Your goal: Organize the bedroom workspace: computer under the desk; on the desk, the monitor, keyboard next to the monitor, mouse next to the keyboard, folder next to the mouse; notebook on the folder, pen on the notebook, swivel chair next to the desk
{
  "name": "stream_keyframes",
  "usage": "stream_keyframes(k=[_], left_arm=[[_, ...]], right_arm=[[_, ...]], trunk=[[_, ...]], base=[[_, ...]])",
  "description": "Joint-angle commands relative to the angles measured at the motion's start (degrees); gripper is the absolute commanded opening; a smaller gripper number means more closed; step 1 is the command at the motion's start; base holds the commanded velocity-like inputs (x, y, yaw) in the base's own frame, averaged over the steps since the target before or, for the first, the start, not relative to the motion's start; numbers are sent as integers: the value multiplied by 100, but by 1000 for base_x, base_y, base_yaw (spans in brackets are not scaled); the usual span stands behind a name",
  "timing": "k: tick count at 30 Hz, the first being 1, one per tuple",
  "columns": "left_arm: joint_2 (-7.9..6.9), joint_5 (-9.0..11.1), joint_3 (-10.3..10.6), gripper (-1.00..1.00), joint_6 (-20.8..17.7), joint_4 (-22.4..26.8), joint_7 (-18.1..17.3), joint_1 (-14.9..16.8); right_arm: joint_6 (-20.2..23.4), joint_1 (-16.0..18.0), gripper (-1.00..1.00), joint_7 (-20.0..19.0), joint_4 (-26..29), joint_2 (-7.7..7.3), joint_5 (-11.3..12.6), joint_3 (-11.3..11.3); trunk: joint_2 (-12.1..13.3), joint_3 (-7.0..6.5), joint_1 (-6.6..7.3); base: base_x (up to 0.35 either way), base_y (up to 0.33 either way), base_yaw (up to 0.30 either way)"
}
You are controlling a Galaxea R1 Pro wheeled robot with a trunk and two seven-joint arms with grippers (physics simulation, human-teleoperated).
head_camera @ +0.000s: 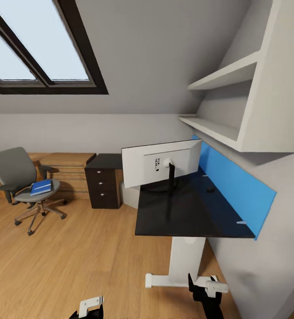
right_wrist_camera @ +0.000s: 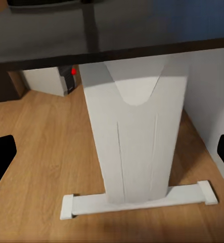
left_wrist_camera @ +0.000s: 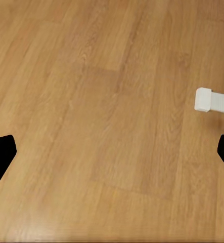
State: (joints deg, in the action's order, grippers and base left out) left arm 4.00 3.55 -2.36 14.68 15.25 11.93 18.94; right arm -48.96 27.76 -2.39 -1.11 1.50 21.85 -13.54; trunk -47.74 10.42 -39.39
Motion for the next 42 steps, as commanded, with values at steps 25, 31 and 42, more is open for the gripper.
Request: stream_keyframes(k=[25,31,42], left_arm=[[-13,40,-29,100,34,-2,-15,5],[-13,40,-28,100,34,1,-15,5],[-13,40,-28,100,35,0,-15,5]], right_arm=[[-25,6,100,-25,-12,-1,57,-35],[-24,7,100,-25,-12,0,57,-35],[-22,8,100,-25,-12,0,57,-35]], trunk=[[999,-441,549],[1240,-549,681],[1681,-746,922]], base=[[-8,-9,0],[0,0,0],[0,0,0]])
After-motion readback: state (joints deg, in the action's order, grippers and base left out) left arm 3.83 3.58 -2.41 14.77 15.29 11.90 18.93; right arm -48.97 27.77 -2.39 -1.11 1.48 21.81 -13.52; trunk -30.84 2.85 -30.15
